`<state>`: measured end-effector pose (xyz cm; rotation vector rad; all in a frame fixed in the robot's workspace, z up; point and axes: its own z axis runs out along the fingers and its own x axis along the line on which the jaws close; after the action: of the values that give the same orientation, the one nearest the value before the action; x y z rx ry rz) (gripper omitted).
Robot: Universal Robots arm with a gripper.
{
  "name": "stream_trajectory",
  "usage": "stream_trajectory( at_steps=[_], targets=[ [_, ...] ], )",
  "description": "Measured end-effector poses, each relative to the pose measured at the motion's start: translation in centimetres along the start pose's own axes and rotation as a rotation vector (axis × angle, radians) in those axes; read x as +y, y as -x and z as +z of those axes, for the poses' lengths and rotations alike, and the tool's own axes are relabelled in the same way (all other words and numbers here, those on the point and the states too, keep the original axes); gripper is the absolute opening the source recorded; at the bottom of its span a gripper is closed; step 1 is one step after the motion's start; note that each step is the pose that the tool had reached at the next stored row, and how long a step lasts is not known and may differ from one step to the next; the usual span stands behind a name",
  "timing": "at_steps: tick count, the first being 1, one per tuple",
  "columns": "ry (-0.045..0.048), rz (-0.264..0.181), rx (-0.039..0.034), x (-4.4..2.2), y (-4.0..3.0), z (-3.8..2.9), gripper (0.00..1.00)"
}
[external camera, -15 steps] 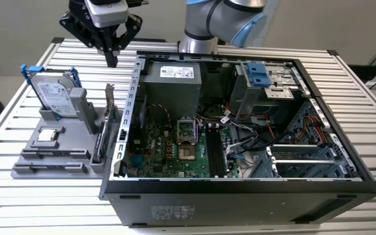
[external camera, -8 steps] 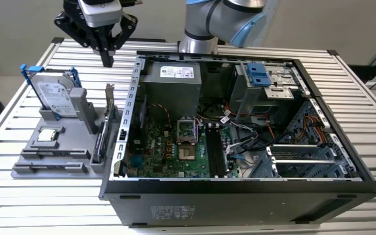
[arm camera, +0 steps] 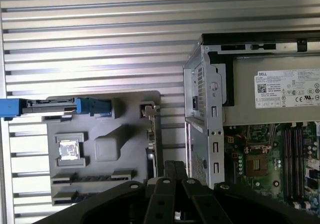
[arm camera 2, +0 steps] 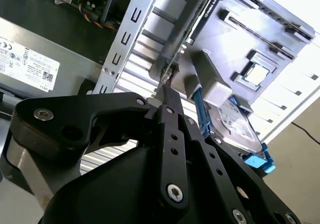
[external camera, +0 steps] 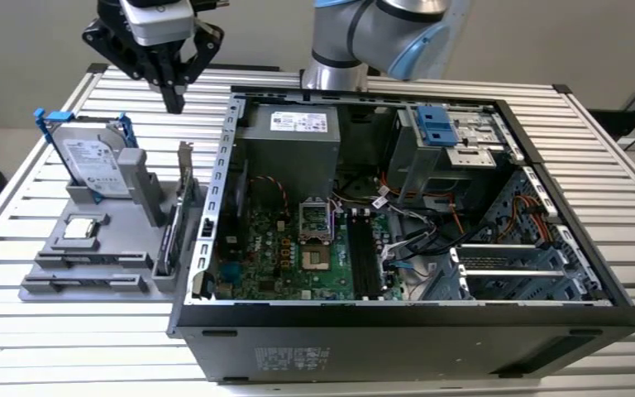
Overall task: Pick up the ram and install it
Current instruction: 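Reach for the ram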
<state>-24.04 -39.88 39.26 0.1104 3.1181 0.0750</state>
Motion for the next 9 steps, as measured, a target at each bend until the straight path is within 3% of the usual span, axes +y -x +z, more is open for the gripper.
stream_trajectory(
  at_steps=[9],
  targets=[
    [0.0000, 0.000, 0.0000, -0.07, -0.93, -0.02, 0.00]
  ],
)
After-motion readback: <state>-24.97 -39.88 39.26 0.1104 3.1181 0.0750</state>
